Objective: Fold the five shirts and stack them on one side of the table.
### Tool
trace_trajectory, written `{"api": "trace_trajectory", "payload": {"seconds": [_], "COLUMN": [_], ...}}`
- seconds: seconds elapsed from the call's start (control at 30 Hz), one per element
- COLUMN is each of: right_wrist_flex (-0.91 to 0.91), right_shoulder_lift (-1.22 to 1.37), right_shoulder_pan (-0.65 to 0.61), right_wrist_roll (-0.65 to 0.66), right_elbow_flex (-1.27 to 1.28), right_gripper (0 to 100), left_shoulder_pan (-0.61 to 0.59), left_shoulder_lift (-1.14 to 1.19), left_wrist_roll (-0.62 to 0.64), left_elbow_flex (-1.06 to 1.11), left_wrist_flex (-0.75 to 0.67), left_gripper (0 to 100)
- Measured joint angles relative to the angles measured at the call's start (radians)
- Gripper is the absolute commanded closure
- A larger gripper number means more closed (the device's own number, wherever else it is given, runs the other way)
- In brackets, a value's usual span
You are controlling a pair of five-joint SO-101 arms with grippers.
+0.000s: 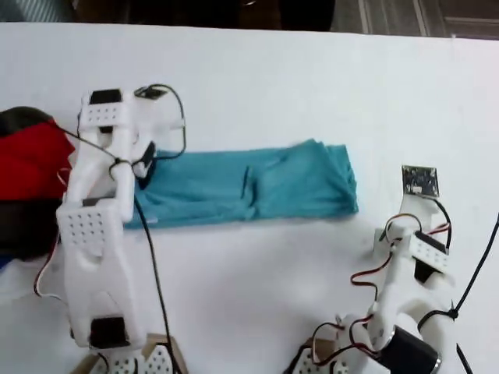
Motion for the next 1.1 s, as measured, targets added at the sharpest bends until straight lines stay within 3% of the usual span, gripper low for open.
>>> {"api": "trace_trajectory", "payload": {"seconds": [0.27,0.4,0.6,0.9,1.1], "right_wrist_flex": [0.000,-0.003,-0.051,-0.084,-0.084], "right_shoulder_lift": [0.000,0.000,-0.002,-0.002,-0.002], "right_shoulder_pan": [0.000,0.000,0.074,0.149,0.149], "right_wrist_roll": [0.000,-0.017,-0.161,-0.279,-0.279], "right_elbow_flex": [0.000,0.000,0.006,0.006,0.006], "right_gripper": [97.8,97.8,97.8,97.8,97.8], "left_shoulder_pan": [0.101,0.242,0.468,0.706,0.760], "left_shoulder_lift": [-0.046,-0.176,-0.313,-0.319,-0.203], "left_wrist_roll": [0.101,0.190,0.282,0.334,0.414], "left_elbow_flex": [-0.141,-0.150,-0.235,-0.411,-0.428], "left_wrist_flex": [0.103,0.106,0.100,0.064,0.032], "left_gripper": [97,97,97,97,97]}}
